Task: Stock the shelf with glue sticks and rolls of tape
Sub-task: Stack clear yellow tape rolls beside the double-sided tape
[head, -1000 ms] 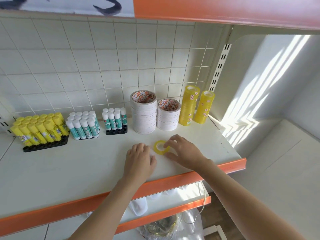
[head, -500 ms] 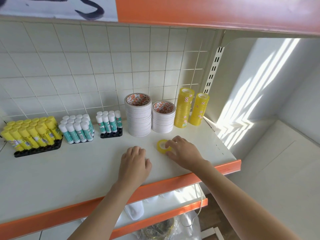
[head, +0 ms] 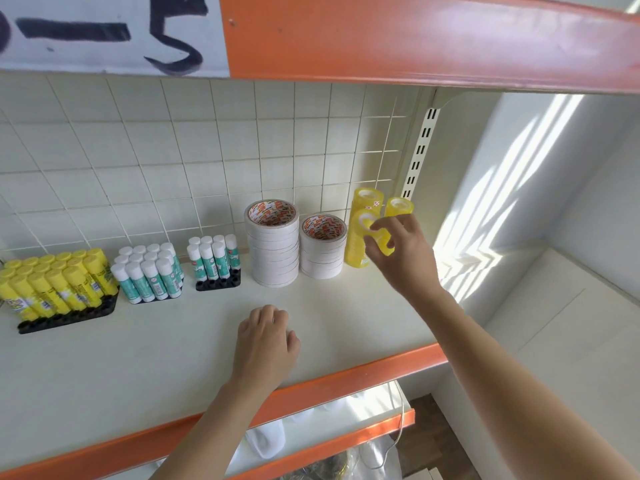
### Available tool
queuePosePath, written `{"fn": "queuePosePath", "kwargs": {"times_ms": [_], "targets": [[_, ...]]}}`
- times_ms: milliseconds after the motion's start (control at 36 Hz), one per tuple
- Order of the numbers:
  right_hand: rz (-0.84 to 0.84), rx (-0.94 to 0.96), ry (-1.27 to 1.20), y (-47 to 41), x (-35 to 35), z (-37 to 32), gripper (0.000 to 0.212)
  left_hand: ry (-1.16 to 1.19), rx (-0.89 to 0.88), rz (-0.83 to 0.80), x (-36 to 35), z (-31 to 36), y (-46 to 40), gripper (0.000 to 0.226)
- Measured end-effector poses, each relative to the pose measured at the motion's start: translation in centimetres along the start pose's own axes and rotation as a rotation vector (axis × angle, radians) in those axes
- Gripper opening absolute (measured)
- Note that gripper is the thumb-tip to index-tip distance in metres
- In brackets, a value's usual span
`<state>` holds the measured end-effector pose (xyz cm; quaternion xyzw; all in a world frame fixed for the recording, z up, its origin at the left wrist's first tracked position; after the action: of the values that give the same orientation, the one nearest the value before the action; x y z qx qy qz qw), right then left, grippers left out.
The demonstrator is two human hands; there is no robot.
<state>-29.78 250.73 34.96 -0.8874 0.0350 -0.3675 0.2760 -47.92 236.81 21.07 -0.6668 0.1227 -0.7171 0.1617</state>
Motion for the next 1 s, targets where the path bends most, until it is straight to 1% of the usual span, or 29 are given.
{"fn": "queuePosePath", "kwargs": {"times_ms": [111, 194, 333, 583, 806, 1000], "targets": [[0.006, -0.084, -0.008, -3.2, 0.5, 0.4, 0.022, -0.003, 0.004, -0.001, 0.0, 0.0, 0.0, 0.034], [-0.028, -0.121, 0.015, -5.0, -0.2, 0.7, 0.024, -0.002, -0.001, 0.005, 0.0, 0.0, 0.1, 0.033], [-0.048, -0.125, 0.089, -6.7, -1.2, 0.9, 0.025, -0.009, -0.004, 0.011, 0.2, 0.0, 0.1, 0.027], [-0.119, -0.131, 0.203, -7.8, -2.6, 1.0, 0.027, -0.015, -0.005, 0.019, 0.3, 0.1, 0.1, 0.029], [-0.154, -0.134, 0.235, -8.2, -3.4, 1.1, 0.030, -0.014, -0.007, 0.027, 0.4, 0.1, 0.1, 0.028], [-0.174, -0.203, 0.177, -8.8, -3.7, 1.5, 0.027, -0.020, -0.008, 0.022, 0.3, 0.1, 0.1, 0.026]]}}
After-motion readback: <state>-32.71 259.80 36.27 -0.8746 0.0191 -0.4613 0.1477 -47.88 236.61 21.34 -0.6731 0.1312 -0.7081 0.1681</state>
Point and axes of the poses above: each hand's wrist, its own y-axis away from the middle knuckle, its own x-axis out of the back of the hand, z = x × y, the point moved 10 cm from there along -y, towards the middle knuckle, and after that the axes turned 13 degrees about -x, right-handed, at the moved point
